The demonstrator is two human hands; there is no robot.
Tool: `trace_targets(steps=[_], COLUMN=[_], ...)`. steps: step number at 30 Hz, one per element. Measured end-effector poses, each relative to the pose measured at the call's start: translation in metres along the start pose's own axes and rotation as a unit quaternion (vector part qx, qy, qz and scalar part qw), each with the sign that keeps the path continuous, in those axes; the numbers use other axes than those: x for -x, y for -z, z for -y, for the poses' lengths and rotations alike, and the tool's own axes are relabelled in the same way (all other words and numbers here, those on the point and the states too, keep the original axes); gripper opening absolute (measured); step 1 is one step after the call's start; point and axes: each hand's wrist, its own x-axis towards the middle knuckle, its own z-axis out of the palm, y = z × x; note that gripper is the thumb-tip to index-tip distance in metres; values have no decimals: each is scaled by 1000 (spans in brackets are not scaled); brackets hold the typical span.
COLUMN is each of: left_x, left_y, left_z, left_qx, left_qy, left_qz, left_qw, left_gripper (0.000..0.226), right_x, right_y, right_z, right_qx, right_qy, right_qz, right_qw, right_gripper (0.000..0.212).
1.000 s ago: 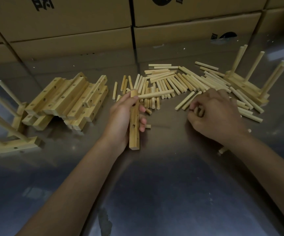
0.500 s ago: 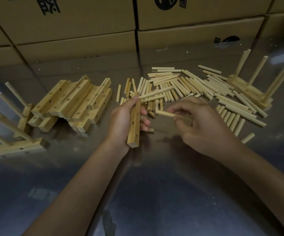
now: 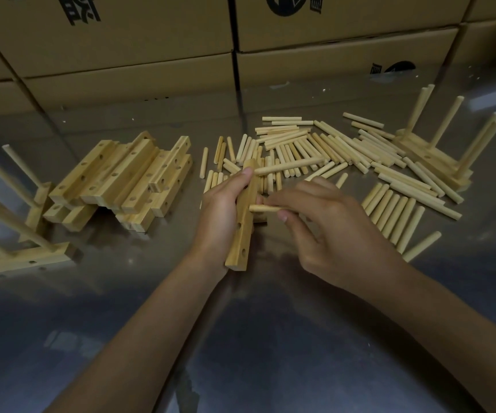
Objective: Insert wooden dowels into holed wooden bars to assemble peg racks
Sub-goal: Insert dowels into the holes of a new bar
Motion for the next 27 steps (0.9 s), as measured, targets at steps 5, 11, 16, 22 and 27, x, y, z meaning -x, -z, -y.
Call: trace_targets(steps=[5, 11, 16, 22, 27], left_x=[4, 6, 6, 2, -6], left_y=[-2, -3, -2, 9, 18], left_z=[2, 2, -4, -8, -7], left_qx=[-32, -20, -30, -29, 0], left_qy=[-27, -32, -23, -34, -5], left_qz=[-25, -8, 3, -90, -146], left_qw=[999, 999, 999, 995, 989], left_gripper=[38, 39, 40, 25, 26], right_x=[0, 4, 3, -3, 3], right_y=[0, -7, -4, 15, 38], right_z=[-1, 0, -1, -15, -56], right_qx=[-11, -98, -97, -93, 266], right_qy=[8, -38, -51, -134, -298], right_qz=[1, -20, -30, -154, -41], right_qw=[1000, 994, 993, 975, 916], right_gripper=[27, 26, 19, 33, 28])
